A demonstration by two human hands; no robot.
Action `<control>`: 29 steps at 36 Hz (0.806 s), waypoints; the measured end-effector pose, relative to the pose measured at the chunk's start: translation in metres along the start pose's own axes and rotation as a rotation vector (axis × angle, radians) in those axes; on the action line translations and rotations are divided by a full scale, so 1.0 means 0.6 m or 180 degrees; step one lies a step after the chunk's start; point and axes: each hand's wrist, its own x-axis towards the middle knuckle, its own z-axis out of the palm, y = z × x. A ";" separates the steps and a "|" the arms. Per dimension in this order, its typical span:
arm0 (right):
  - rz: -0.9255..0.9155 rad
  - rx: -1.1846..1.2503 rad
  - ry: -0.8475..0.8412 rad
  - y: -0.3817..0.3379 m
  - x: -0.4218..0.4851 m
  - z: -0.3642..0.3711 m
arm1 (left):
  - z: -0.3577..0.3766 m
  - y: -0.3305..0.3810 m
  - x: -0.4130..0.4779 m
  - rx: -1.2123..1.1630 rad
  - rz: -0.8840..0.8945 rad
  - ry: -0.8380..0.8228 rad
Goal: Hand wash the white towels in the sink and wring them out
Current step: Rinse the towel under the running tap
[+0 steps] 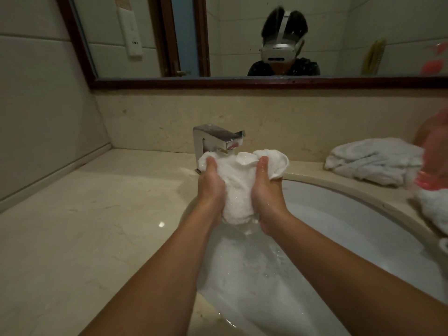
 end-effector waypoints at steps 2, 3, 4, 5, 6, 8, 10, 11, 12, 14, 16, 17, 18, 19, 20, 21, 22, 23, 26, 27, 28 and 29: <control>0.0132 0.0035 -0.0003 0.005 0.001 0.003 | 0.001 -0.005 0.008 0.0015 0.0035 -0.0003; 0.0174 0.0047 -0.0004 0.006 0.000 0.004 | 0.001 -0.005 0.007 0.0038 0.0043 0.0017; 0.0198 0.0041 -0.0016 0.006 0.001 0.004 | 0.002 -0.003 0.004 0.0064 0.0055 0.0053; 0.0209 0.0021 -0.0039 0.005 0.001 0.005 | 0.003 0.001 0.000 0.0114 0.0069 0.0075; 0.0217 -0.0014 -0.0061 0.002 0.000 0.005 | 0.003 0.004 -0.005 0.0149 0.0088 0.0090; 0.0206 -0.0054 -0.0100 0.000 0.003 0.004 | 0.003 0.005 -0.007 0.0190 0.0116 0.0127; 0.0224 -0.0028 -0.0106 0.000 0.006 0.002 | 0.003 0.003 -0.005 0.0231 0.0161 0.0166; 0.0233 -0.0009 -0.0093 0.001 0.008 0.002 | 0.003 0.001 -0.003 0.0251 0.0181 0.0170; 0.0243 0.0010 -0.0083 0.002 0.008 0.002 | 0.003 -0.002 0.001 0.0271 0.0191 0.0166; 0.0274 0.0025 -0.0070 0.004 0.010 0.002 | 0.003 -0.003 0.001 0.0303 0.0210 0.0199; 0.0301 0.0027 -0.0058 0.006 0.012 0.002 | 0.004 -0.002 0.000 0.0300 0.0217 0.0202; 0.0315 0.0027 -0.0050 0.006 0.013 0.002 | 0.004 0.000 -0.002 0.0298 0.0233 0.0194; 0.0328 0.0016 -0.0042 0.006 0.012 0.002 | 0.004 -0.001 -0.003 0.0304 0.0235 0.0194; 0.0332 -0.0002 -0.0027 0.006 0.012 0.002 | 0.004 0.000 -0.004 0.0318 0.0242 0.0187; 0.0331 -0.0017 -0.0014 0.005 0.012 0.002 | 0.005 0.002 -0.007 0.0334 0.0243 0.0174; 0.0333 -0.0026 -0.0002 0.005 0.011 0.002 | 0.005 0.002 -0.007 0.0345 0.0239 0.0173; 0.0338 -0.0032 0.0004 0.004 0.011 0.002 | 0.005 0.003 -0.008 0.0339 0.0229 0.0172; 0.0337 -0.0036 0.0005 0.003 0.011 0.002 | 0.005 0.005 -0.009 0.0340 0.0222 0.0165; 0.0319 -0.0060 0.0008 0.003 0.011 0.002 | 0.007 0.007 -0.013 0.0405 0.0221 0.0029; 0.0305 -0.0070 0.0010 0.003 0.011 0.002 | 0.007 0.007 -0.013 0.0452 0.0284 -0.0007; 0.0291 -0.0078 0.0011 0.004 0.011 0.002 | 0.006 0.005 -0.013 0.0528 0.0351 -0.0036; 0.0275 -0.0078 0.0016 0.005 0.011 0.002 | 0.006 0.004 -0.014 0.0599 0.0399 -0.0081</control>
